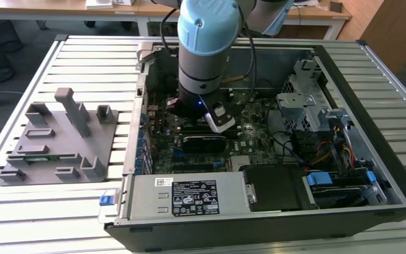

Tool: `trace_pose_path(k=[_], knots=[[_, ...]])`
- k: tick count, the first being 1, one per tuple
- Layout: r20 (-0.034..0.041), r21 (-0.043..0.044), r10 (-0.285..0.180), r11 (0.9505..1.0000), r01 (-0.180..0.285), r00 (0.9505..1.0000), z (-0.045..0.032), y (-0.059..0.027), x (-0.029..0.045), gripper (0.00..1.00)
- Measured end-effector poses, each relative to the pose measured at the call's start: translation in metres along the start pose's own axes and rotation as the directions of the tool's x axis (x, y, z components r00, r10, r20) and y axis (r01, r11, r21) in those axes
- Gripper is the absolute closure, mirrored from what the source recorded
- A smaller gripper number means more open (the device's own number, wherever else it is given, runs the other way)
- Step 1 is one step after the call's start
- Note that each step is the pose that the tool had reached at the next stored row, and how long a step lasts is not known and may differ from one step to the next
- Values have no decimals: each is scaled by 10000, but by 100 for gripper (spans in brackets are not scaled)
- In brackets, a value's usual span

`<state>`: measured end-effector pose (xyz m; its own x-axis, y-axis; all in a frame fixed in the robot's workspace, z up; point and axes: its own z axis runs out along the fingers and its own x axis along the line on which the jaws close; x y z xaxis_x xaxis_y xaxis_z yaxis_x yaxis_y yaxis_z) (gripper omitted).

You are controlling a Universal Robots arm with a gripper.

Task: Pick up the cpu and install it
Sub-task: 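Install the second cpu locking lever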

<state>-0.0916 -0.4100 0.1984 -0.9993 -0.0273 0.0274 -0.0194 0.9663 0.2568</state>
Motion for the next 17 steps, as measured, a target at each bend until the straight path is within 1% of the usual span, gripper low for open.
trace_pose_path(k=[4,7,17], knots=[[1,1,-1,10000,1,10000,-3,0,-6,89],[10,-23,-2,10000,2,10000,-16,3,-6,89],[11,-26,-4,10000,4,10000,-142,37,-3,89]])
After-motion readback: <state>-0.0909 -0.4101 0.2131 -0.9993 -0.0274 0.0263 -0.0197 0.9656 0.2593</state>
